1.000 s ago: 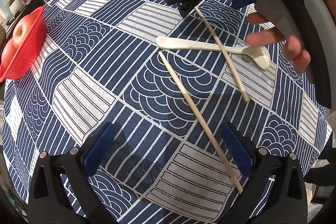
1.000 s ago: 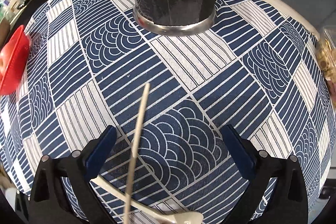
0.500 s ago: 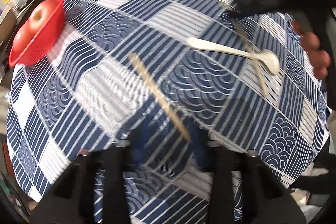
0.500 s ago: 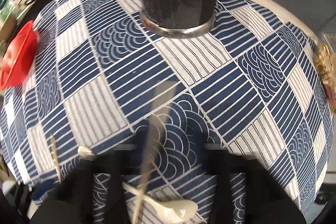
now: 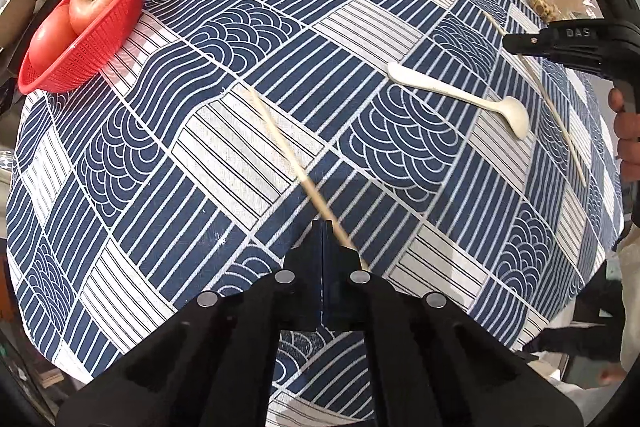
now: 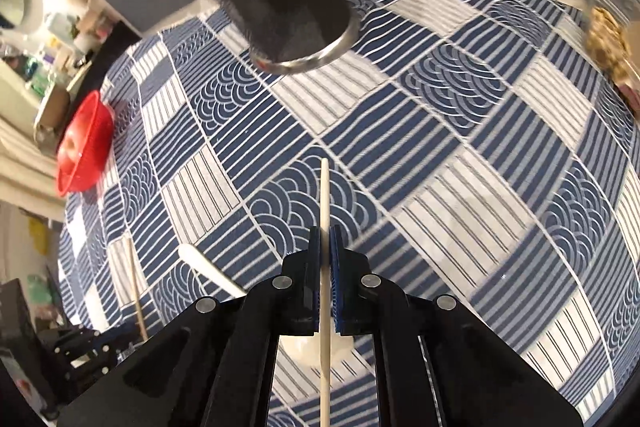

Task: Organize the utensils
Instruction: 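Close the right tool on a chopstick while the left tool lowers toward another, then close the left tool on the other wooden chopstick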

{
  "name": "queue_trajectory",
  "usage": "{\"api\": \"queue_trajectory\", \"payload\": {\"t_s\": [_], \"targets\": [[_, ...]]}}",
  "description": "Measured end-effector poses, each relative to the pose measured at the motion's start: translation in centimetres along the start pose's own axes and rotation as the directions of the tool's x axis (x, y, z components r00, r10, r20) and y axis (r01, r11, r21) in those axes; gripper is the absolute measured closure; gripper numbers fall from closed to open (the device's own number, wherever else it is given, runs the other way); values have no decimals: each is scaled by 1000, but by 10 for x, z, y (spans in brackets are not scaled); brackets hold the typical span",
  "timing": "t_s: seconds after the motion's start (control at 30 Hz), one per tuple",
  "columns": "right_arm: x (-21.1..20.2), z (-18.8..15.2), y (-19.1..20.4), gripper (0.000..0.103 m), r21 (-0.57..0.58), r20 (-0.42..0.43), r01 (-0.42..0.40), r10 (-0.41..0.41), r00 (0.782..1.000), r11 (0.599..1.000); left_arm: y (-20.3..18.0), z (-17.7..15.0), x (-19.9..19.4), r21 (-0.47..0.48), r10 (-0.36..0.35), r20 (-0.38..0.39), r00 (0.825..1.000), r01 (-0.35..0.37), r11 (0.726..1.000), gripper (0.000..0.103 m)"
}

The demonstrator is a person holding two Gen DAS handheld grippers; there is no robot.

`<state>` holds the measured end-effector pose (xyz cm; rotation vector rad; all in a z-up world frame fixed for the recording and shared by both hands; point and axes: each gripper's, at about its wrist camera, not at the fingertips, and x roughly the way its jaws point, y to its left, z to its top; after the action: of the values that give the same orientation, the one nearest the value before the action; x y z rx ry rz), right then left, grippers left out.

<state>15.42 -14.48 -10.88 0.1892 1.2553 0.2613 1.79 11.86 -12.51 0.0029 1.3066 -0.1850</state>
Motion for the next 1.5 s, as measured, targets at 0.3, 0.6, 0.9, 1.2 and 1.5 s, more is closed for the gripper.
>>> {"api": "queue_trajectory", "payload": {"t_s": [0.3,0.6,0.9,1.2,1.5], "targets": [[-34,-22,-10,98,28,61,-31,29,998,999,7,-4,-15,-34,-42,23,999,42,999,103],[-53,-45,-17,98,23,82,-25,23,996,999,-1,6,-8,-56,-68,12,998,68,996,71],[-71,-62,-32,98,42,103,-18,13,995,999,-15,18,13,-51,91,-22,996,-92,994,91],[-86,-66,-36,98,46,134,-19,12,991,999,11,15,3,-100,-8,-31,999,5,995,98],[-107,-61,-34,98,39,202,-69,60,978,997,19,15,-30,-60,17,41,999,-14,998,98]]}}
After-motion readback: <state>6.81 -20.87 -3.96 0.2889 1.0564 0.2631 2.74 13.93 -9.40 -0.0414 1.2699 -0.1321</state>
